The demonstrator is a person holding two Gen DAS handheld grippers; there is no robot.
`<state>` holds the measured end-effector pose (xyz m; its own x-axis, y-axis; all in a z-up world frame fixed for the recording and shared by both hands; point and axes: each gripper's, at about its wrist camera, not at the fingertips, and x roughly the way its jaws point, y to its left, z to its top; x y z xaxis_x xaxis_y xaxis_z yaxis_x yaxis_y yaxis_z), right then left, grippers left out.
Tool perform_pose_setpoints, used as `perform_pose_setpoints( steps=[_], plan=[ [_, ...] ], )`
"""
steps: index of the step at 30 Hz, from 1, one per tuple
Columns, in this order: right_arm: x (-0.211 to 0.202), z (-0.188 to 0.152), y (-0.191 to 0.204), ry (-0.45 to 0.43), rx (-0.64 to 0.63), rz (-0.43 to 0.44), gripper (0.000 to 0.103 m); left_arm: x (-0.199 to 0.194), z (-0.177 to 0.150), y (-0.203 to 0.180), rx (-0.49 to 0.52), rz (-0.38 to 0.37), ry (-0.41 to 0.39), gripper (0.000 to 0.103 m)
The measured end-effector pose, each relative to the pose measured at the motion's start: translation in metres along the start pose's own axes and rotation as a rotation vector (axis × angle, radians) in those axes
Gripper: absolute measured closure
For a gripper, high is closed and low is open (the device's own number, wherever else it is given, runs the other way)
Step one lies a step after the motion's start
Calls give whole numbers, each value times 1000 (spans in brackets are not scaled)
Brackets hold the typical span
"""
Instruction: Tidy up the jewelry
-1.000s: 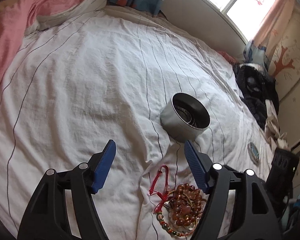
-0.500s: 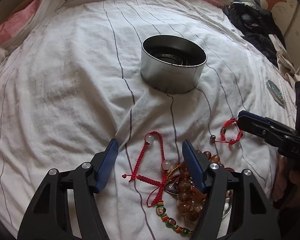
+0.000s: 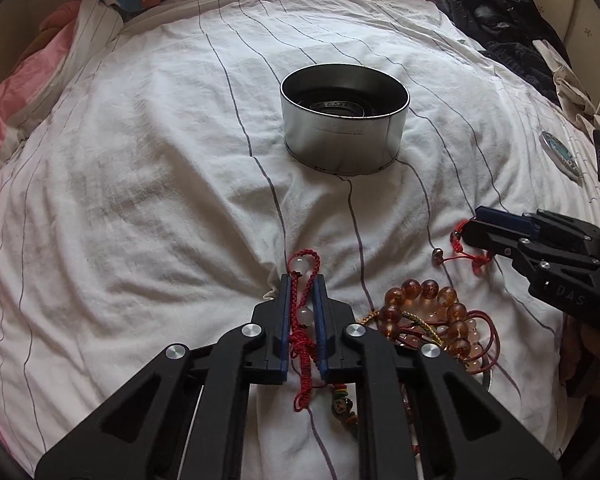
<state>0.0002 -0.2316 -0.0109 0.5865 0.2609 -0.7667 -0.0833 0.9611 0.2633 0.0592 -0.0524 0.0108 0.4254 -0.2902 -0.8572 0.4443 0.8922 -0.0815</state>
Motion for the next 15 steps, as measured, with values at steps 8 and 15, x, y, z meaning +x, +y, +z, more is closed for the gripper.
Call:
perform_pose_setpoints(
  steps=[8,15],
  plan=[
    [-8,-2,-12,-39,58,43,93,-34,-2,35,-167,-37,-118,100],
    [-18,-4,-10,-90,54,34,36,-24,-7,41,-210,-50,-89,93]
  ],
)
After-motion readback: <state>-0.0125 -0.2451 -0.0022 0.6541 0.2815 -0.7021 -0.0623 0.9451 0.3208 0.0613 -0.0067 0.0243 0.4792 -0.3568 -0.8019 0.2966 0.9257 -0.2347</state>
